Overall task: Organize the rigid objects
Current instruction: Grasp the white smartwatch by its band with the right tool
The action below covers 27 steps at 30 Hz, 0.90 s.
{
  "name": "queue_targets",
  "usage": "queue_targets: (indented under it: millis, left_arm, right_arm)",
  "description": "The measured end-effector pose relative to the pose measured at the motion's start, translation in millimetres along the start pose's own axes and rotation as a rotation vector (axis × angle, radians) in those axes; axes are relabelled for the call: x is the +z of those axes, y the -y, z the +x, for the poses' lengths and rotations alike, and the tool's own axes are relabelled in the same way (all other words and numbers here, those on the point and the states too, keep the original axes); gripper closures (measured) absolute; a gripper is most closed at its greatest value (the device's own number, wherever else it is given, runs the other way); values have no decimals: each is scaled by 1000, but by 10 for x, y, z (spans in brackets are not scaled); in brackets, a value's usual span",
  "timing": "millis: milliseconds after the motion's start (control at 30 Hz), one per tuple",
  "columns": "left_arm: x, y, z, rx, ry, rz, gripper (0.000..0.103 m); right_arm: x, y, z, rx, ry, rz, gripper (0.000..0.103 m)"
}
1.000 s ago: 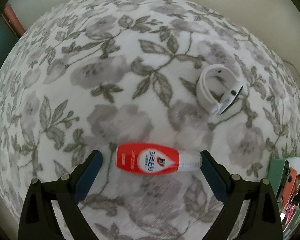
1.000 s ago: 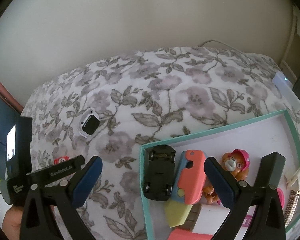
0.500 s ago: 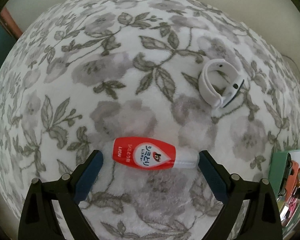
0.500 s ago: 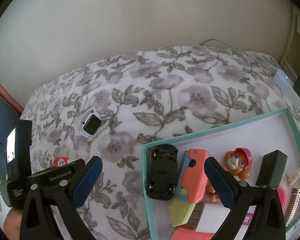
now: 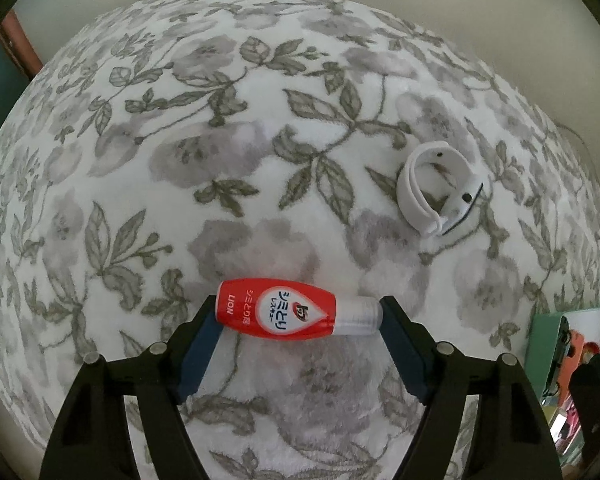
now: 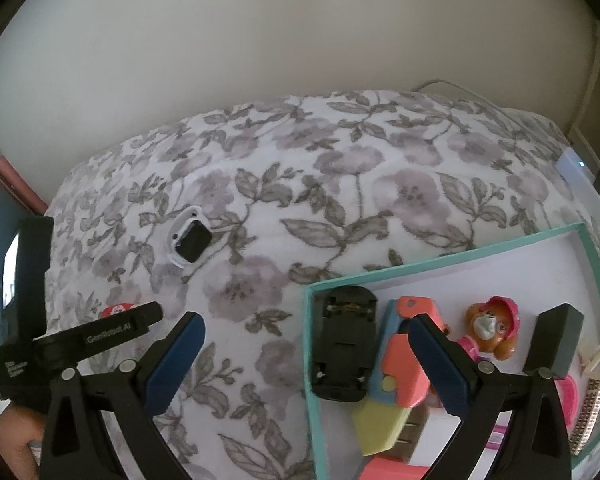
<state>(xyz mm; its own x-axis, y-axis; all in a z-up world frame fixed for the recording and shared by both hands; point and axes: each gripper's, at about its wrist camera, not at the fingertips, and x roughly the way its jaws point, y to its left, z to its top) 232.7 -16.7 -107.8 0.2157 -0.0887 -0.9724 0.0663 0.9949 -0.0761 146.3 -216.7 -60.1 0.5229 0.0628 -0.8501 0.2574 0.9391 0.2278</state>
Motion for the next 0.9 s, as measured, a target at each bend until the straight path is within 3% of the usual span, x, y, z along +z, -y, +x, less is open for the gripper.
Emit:
queue_targets:
  millis: [100,600,900]
  left_arm:
    - [77,-98,-19,-7,12,-29,24]
    - [297,-718,17,-41,46,-224,24]
    - [271,-875,-16,-50,59,-287,24]
  right_arm:
    - [84,-126,-12,52,8,-20,0]
    - [418,-714,444,94,-29,-57,0]
    - [535,-924,731,50,-59,-88,1]
